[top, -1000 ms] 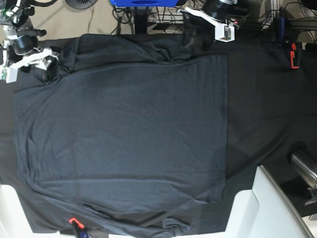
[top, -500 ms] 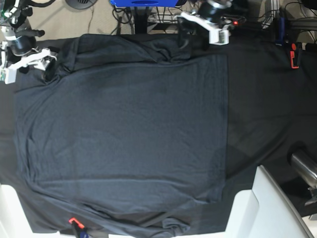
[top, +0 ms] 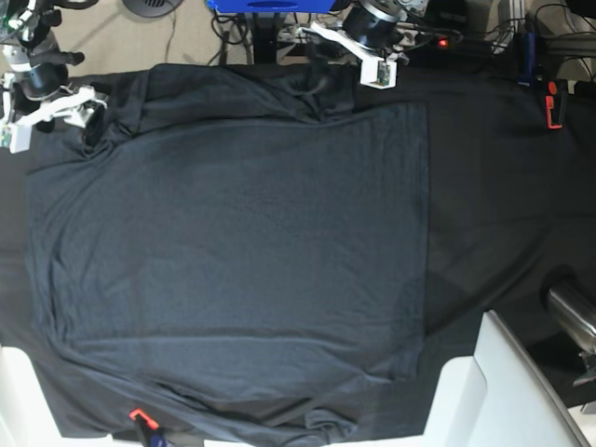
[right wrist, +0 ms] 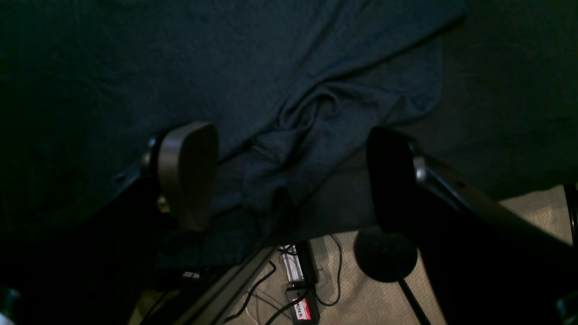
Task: Fold the T-shirt properly
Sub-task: 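Grasp the shoulder edges of the grey shirt with both grippers, then lift the shoulder edges and pull them apart to smooth the shirt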
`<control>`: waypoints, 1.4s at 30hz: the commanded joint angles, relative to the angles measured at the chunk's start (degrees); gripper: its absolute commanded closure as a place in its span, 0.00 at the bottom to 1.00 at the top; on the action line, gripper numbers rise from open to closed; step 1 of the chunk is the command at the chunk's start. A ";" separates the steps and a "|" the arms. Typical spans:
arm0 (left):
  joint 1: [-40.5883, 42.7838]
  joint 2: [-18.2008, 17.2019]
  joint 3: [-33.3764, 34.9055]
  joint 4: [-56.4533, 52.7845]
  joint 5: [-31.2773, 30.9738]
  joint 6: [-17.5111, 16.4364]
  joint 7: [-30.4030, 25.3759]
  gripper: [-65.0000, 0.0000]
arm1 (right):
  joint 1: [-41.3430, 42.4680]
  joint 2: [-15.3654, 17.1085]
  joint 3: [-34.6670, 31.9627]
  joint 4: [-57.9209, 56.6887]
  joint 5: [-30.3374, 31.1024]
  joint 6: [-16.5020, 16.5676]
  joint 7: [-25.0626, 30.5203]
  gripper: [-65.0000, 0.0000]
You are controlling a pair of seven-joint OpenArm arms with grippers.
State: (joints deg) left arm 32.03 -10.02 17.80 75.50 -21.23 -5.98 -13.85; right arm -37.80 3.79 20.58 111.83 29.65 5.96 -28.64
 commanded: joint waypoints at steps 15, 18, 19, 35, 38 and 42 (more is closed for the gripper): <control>6.87 -5.93 0.18 16.85 -0.08 0.04 0.79 1.00 | 8.13 -2.87 10.50 -12.45 11.27 -0.02 -4.98 0.25; 7.40 -6.29 0.18 19.57 -0.08 0.04 3.87 1.00 | 11.47 -2.96 14.54 -15.61 11.27 -0.02 -8.76 0.26; 7.40 -6.29 0.18 20.63 -0.08 0.04 5.89 1.00 | 12.44 -2.96 15.42 -16.75 11.36 0.07 -9.64 0.26; 8.36 -6.37 0.18 25.11 0.35 0.04 12.48 1.00 | 21.14 -1.29 16.56 -29.59 11.10 0.15 -11.05 0.26; 8.36 -6.37 0.18 25.02 0.27 0.04 12.48 1.00 | 21.58 -1.37 16.48 -30.91 11.27 0.15 -11.05 0.26; 8.36 -6.37 0.18 25.02 0.44 0.04 12.48 1.00 | 22.72 -1.29 16.48 -32.93 11.19 0.15 -11.05 0.29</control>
State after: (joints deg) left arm 39.90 -16.29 17.98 99.68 -21.02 -5.61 -0.16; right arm -15.11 2.04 37.01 78.76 40.51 6.00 -39.03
